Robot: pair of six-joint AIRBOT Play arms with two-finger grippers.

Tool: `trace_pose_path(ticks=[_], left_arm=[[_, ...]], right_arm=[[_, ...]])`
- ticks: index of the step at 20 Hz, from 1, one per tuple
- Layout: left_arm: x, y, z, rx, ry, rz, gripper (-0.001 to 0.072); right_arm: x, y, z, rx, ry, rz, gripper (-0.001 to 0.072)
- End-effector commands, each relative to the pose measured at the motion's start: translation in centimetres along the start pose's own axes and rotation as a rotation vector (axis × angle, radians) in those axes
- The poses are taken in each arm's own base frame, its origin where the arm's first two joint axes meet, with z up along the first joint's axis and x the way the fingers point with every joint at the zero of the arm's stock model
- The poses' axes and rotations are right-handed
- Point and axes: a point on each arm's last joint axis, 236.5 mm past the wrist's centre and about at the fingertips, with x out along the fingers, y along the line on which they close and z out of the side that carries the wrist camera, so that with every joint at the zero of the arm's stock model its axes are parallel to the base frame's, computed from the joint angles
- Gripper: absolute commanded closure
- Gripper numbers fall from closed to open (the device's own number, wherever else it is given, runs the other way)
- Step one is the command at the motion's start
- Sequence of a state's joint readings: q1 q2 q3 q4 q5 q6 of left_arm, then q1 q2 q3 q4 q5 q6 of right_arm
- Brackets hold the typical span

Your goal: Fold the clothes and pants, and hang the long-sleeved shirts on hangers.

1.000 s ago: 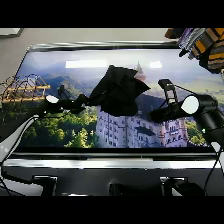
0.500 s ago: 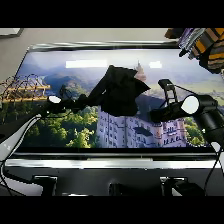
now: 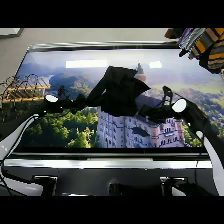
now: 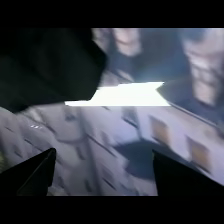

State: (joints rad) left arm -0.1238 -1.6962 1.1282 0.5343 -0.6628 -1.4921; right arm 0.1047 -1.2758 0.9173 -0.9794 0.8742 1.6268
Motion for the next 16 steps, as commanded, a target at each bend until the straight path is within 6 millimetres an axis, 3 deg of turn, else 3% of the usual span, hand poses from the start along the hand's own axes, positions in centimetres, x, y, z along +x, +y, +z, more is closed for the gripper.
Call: trace_pose_path(ticks=[1,5,6,7,8,9,10,12,13,16], left_arm=[[-0.2,0.1,-0.1,-0.005,0.014,-0.002,0.0689],[-0.2,0.1,-0.1,-0.005,0.014,-0.002,0.0689],[-0.2,0.1,-0.1,-0.005,0.014,-0.002,0.0689],[-0.2,0.1,-0.1,-0.005,0.014,-0.002,0.0689],[-0.2,0.1,-0.2,-0.005,0.018,-0.003,0.0689],[-0.3,0.0,-0.3,-0.004,0.026,-0.004,0.0690],[-0.4,-0.2,-0.5,-0.002,0.039,-0.010,0.0691],[-1.5,-1.5,0.1,0.043,0.038,-0.025,0.0694],[-2.6,-2.7,0.9,0.094,0.026,-0.031,0.0694],[-8.4,-9.4,3.4,0.325,-0.042,-0.065,0.0695]], right_arm=[[3.6,2.4,3.6,0.122,-0.097,0.206,0.0051],[6.4,1.7,4.4,0.184,-0.110,0.245,0.0062],[6.9,1.5,4.2,0.192,-0.100,0.247,0.0117],[7.3,1.3,4.0,0.193,-0.093,0.240,0.0192],[7.7,1.3,3.7,0.188,-0.088,0.234,0.0373],[7.8,1.7,3.4,0.164,-0.081,0.238,0.0624],[7.5,2.3,3.4,0.138,-0.075,0.250,0.0682],[5.2,3.8,4.9,0.064,-0.109,0.273,0.0683],[3.0,4.8,6.3,0.015,-0.147,0.275,0.0683],[-6.1,8.4,10.6,-0.148,-0.284,0.238,0.0683]])
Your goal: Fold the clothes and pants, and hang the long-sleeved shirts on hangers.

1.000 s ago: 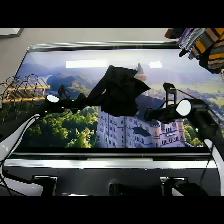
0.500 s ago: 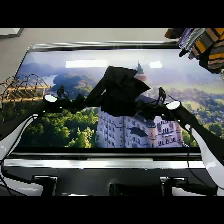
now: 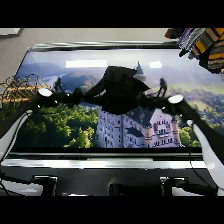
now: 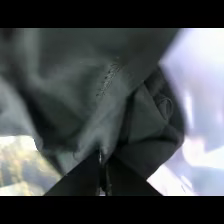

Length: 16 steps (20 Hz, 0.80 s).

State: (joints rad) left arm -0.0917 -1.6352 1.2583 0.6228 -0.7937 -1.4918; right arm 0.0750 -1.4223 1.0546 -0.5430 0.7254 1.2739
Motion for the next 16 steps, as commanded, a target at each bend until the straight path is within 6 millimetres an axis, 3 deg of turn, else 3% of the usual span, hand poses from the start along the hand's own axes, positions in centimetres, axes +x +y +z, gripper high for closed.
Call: trace_pose_path(ticks=[1,3,5,7,9,12,14,16], left_arm=[[-6.8,-7.1,3.5,0.267,-0.086,-0.014,0.0694],[-13.1,-13.2,5.7,0.427,-0.218,-0.040,0.0694],[-21.2,-19.7,6.4,0.574,-0.396,-0.079,0.0693],[-28.8,-24.6,5.1,0.685,-0.548,-0.115,0.0693],[-35.9,-28.0,1.9,0.769,-0.676,-0.157,0.0692],[-43.7,-29.6,-3.1,0.818,-0.809,-0.170,0.0692],[-47.9,-28.7,-5.6,0.786,-0.886,-0.132,0.0692],[-50.8,-27.2,-7.2,0.738,-0.937,-0.084,0.0691]], right_arm=[[-8.0,6.5,5.6,-0.224,-0.122,-0.038,0.0683],[-14.6,12.4,8.2,-0.375,-0.236,-0.039,0.0683],[-21.6,18.0,9.1,-0.507,-0.355,-0.027,0.0683],[-28.1,22.3,8.2,-0.600,-0.461,-0.016,0.0683],[-34.5,25.7,5.7,-0.683,-0.561,0.001,0.0683],[-41.6,28.5,0.8,-0.739,-0.667,0.042,0.0683],[-45.5,29.3,-1.7,-0.734,-0.749,0.063,0.0683],[-48.0,29.2,-2.7,-0.680,-0.816,0.069,0.0683]])
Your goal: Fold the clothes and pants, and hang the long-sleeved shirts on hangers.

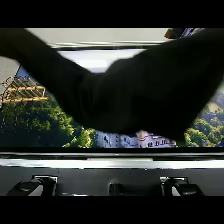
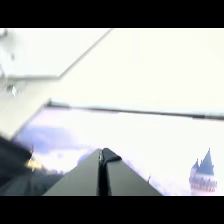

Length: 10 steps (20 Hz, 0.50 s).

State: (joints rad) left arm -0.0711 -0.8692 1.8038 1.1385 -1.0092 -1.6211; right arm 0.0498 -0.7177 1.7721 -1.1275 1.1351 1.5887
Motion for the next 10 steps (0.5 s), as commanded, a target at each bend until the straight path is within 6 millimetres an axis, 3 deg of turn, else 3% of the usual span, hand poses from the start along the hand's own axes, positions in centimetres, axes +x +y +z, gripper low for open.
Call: trace_pose_path(ticks=[1,3,5,7,10], left_arm=[[-7.1,0.3,1.5,-0.015,-0.070,0.128,0.0692],[-7.5,0.7,0.4,-0.026,-0.027,0.148,0.0691],[-5.7,1.9,-1.4,-0.053,0.033,0.166,0.0691],[-2.8,4.0,-4.4,-0.106,0.118,0.196,0.0691],[2.3,8.1,-11.4,-0.224,0.303,0.268,0.0691]], right_arm=[[-5.3,0.8,1.8,0.050,-0.099,-0.052,0.0683],[-3.8,0.2,1.3,0.099,-0.069,-0.053,0.0683],[0.0,-1.3,-0.1,0.141,0.007,-0.056,0.0682],[5.6,-3.2,-2.6,0.219,0.121,-0.047,0.0682],[15.6,-6.3,-9.6,0.340,0.345,0.002,0.0682]])
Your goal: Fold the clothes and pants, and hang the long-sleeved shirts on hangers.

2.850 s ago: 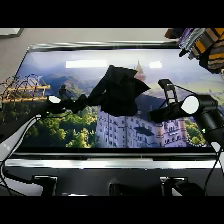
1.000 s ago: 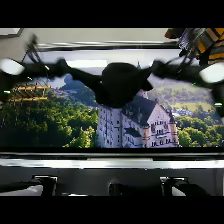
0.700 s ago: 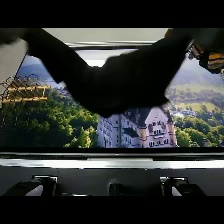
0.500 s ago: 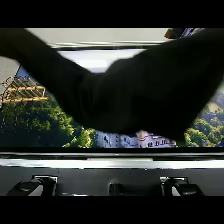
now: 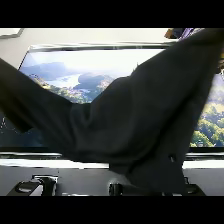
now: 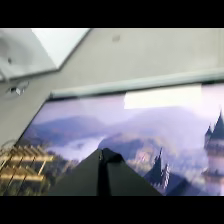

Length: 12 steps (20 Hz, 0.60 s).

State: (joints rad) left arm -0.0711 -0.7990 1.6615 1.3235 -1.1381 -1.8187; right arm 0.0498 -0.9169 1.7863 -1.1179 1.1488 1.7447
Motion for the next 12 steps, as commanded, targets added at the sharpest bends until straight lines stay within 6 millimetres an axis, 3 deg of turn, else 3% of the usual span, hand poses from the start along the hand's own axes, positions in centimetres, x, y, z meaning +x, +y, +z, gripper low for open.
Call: trace_pose_path(ticks=[1,3,5,7,9,11,12], left_arm=[[7.2,4.5,-6.6,-0.123,0.213,0.100,0.0691],[11.9,7.5,-11.4,-0.200,0.338,0.164,0.0691],[16.2,9.7,-15.9,-0.262,0.438,0.199,0.0691],[19.9,11.3,-19.8,-0.319,0.527,0.215,0.0691],[22.5,12.3,-23.4,-0.337,0.616,0.209,0.0691],[24.0,12.8,-26.2,-0.348,0.687,0.199,0.0691],[24.4,13.1,-27.1,-0.353,0.707,0.202,0.0691]], right_arm=[[11.7,-4.1,-5.5,0.137,0.250,0.053,0.0681],[18.7,-6.8,-10.8,0.213,0.401,0.068,0.0681],[24.8,-9.4,-17.6,0.238,0.540,0.052,0.0681],[28.8,-11.7,-23.6,0.276,0.642,0.024,0.0681],[30.5,-13.7,-27.6,0.312,0.715,-0.008,0.0625],[29.9,-15.1,-28.9,0.310,0.770,-0.031,0.0572],[28.8,-15.7,-28.6,0.296,0.797,-0.034,0.0449]])
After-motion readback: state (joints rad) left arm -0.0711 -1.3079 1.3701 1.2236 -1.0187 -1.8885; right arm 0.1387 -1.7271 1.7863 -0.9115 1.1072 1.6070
